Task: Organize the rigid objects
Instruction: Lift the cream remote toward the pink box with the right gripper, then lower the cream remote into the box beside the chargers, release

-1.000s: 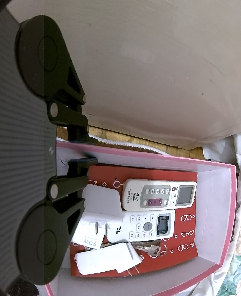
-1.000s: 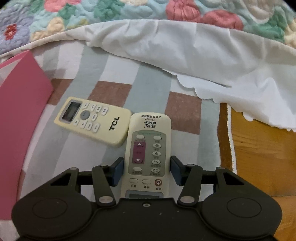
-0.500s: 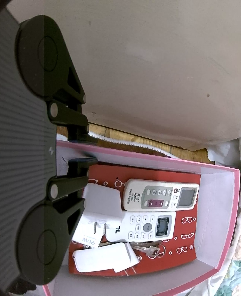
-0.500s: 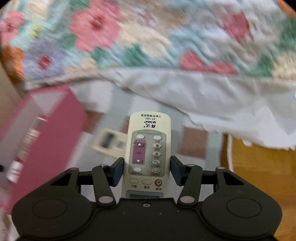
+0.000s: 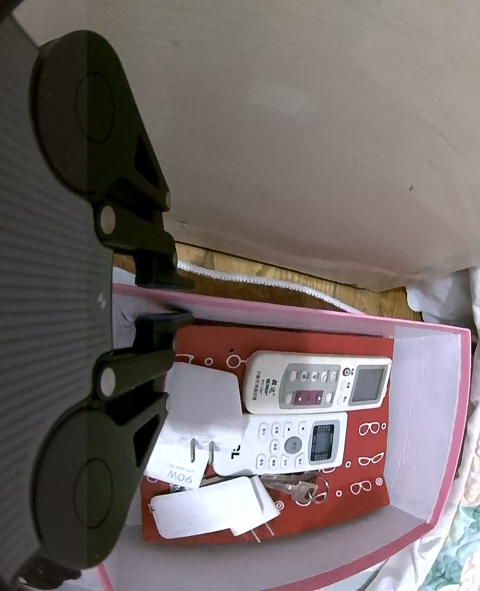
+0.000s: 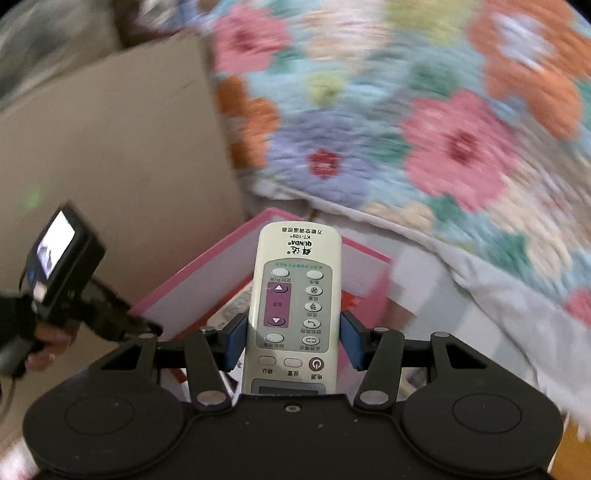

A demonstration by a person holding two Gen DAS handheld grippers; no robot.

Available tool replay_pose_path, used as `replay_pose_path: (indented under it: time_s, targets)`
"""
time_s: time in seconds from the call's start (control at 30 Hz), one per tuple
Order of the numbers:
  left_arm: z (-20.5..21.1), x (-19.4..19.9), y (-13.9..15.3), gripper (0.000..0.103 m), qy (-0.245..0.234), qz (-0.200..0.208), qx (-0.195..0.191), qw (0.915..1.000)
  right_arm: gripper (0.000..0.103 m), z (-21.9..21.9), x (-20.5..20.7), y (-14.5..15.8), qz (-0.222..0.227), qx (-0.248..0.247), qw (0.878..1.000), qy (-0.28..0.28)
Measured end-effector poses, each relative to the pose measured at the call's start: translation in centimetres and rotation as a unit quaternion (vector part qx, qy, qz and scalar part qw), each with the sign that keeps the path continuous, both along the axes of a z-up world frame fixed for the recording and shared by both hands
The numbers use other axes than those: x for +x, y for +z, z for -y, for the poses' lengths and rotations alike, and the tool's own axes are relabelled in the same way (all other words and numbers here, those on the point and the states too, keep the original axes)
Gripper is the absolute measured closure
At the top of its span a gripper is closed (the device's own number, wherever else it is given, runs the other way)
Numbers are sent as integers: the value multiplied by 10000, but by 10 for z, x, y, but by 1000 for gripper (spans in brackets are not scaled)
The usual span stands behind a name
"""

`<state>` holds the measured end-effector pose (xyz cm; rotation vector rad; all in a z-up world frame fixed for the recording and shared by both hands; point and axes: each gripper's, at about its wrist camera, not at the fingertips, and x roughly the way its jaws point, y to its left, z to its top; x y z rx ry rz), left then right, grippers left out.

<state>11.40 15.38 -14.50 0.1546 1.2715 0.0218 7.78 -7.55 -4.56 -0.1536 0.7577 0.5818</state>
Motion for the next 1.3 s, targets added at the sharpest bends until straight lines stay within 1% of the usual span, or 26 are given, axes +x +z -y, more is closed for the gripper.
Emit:
replay_pose_path:
  time_s: [0.17,0.3,0.4,0.53,0.63,0.7,0.73,0.77,0.8,0.9,0.97,1.03,1.17,1.23,1.3]
  targets:
    - [-4,-1,-2,94,-105,-41,-166,9998,44,-43,13,-9,68,-517,9974,495]
    - [-9,-1,-6,96,-157,-103,-311,9993,45,-70,41,-20,35,-1020,9922,716]
    - [-10,-3,-8,96,-217,-103,-350,9991,45,-88,61,-29,-42,-1390,9865,866]
    - [-14,-4,-8,96,-253,-109,-444,9986,45,-109,74,-43,58,-1957,9752,1029]
    - [-16,-5,-7,96,-295,-101,-475,9984,45,-117,79,-55,83,-2172,9701,1079]
    - [-16,-6,-6,96,-328,-87,-474,9983,45,-119,80,-63,125,-2237,9693,1012]
    - [-15,-5,-6,96,-340,-80,-475,9983,44,-118,82,-64,154,-2187,9712,931]
    - [-15,-5,-6,96,-340,-71,-483,9982,40,-115,83,-64,160,-2068,9748,815]
    - [-15,-5,-6,96,-337,-64,-494,9982,38,-112,85,-62,86,-1921,9786,735]
    - [-16,-6,-5,96,-341,-43,-504,9981,36,-96,85,-50,-107,-1266,9905,520]
    - [-16,-8,-4,96,-359,-22,-499,9981,35,-85,83,-40,-68,-999,9945,319]
    - [-16,-9,-2,96,-364,-1,-516,9980,35,-74,80,-30,-7,-790,9968,117]
    - [-17,-9,3,96,-346,53,-513,9981,35,-42,73,-11,-37,-275,9993,-242]
    - [-17,-9,5,96,-339,61,-525,9980,35,-25,67,-5,-74,-56,9992,-379]
    - [-16,-9,7,96,-352,67,-502,9981,35,-8,60,-3,-6,71,9985,-541]
